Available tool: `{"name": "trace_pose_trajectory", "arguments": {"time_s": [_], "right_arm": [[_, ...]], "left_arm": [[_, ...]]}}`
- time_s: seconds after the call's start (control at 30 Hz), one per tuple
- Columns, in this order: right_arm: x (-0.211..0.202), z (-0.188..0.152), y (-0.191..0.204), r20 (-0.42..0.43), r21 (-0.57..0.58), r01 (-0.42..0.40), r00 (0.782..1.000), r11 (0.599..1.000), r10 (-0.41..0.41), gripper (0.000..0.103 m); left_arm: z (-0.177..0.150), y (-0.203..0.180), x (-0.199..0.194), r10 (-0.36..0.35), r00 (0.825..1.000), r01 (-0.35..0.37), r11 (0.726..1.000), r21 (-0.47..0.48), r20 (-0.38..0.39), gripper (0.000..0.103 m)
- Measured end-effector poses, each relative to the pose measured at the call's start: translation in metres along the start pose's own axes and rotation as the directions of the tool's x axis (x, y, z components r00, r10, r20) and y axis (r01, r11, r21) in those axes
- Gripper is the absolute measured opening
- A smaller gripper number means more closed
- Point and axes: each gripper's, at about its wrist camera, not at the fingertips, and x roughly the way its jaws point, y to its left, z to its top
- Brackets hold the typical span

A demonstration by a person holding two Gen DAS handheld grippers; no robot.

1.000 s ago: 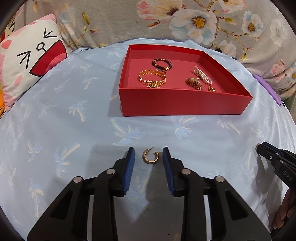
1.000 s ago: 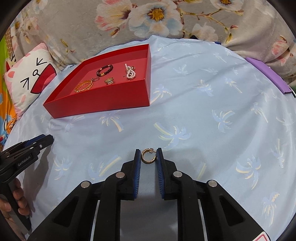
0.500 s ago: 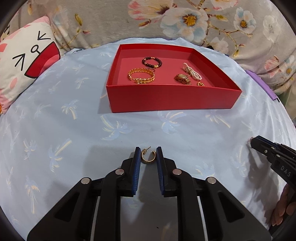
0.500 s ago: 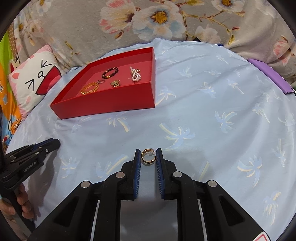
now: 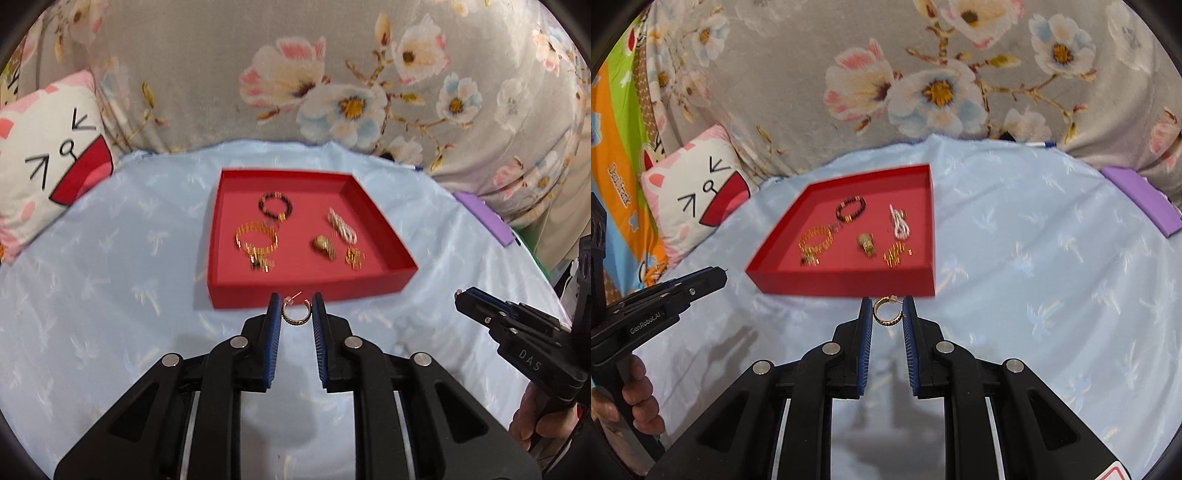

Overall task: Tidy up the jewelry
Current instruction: 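Carry both hoop earrings into the red box and open both tools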

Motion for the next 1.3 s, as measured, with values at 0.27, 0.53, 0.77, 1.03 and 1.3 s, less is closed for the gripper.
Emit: {"name": "trace_pose_trajectory", "arguments": {"time_s": [0.27,0.53,0.77,1.03,1.3], "right_arm": [[0.024,0.056,0.01,0.046,-0.04,-0.027,0.999,0.999,0.029,0.015],[0.086,0.086,0.02,0.022,-0.05,-0.04,0.999,0.998,0.041,0.015],[0.141,0.093,0.017,-0.032,-0.026,-0.038,0.999,0.999,0.037,0.015],[0.166,0.09,0.017,-0.064,-0.032,-0.028,0.998,0.999,0.026,0.015],[0.176,0.085,0.019,-0.062,-0.066,0.005,0.998,0.998,-0.009,0.017]], "left_arm": [[0.059,0.007,0.027,0.054,0.997,-0.055,0.998,0.007,0.06,0.016],[0.081,0.03,0.091,0.094,0.996,-0.094,0.994,-0.057,-0.001,0.016],[0.081,0.045,0.13,0.115,0.992,-0.119,0.99,-0.081,-0.052,0.016],[0.084,0.055,0.154,0.126,0.989,-0.133,0.987,-0.093,-0.079,0.016],[0.082,0.053,0.168,0.157,0.984,-0.164,0.983,-0.081,-0.08,0.018]]}}
